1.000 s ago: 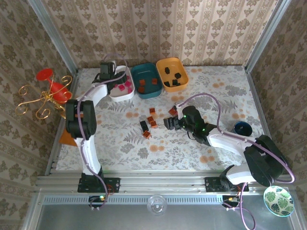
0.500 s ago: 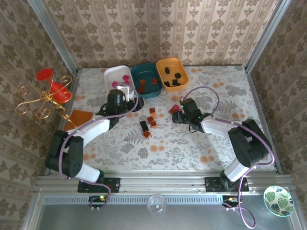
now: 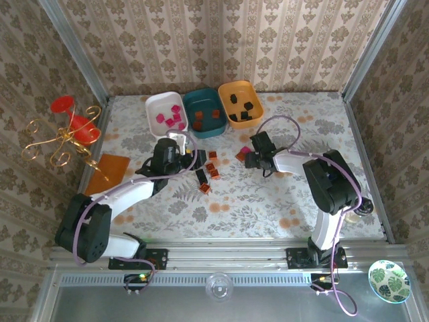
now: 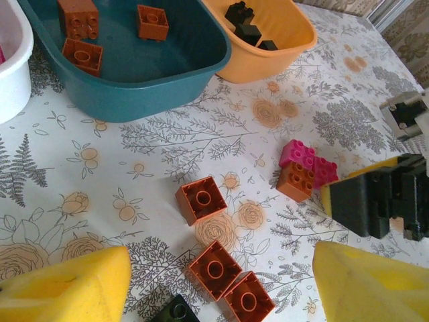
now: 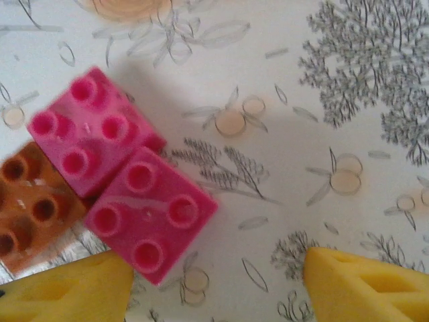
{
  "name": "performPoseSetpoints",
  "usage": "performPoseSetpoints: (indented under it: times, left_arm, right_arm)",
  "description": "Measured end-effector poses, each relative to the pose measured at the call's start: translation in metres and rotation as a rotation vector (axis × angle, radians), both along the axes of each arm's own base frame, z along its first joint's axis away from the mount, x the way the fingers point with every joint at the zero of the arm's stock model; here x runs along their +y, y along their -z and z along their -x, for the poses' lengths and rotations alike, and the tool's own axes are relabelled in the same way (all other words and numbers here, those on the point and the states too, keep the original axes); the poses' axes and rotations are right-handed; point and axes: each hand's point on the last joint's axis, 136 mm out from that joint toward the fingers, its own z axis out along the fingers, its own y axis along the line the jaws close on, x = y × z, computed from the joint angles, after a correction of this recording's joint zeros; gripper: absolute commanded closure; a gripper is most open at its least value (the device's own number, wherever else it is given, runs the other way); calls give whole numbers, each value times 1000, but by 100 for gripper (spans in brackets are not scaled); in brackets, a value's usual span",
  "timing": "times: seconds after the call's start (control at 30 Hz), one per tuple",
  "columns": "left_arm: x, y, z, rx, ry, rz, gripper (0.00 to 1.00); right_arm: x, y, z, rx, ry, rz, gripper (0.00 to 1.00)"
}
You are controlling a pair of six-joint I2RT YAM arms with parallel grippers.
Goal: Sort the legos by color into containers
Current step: Pick up the lego from the center of the table.
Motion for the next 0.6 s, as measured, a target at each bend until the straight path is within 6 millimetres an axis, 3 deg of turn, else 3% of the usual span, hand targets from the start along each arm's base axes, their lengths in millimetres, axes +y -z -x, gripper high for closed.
performPoseSetpoints:
  times: [0.2,0.37,0.6]
  left_arm:
    - [1,-6,1,-18,-2,9,26]
    - [2,-3,2,-13,-2,6,26]
    - [2,-3,2,-15,0,4,26]
  right_arm:
    - [-3,-1,-27,-14,43,-25,30]
    - [-9,-1,-40,-8,70,-45,42]
    - [-17,0,-42,2,87,-68,57]
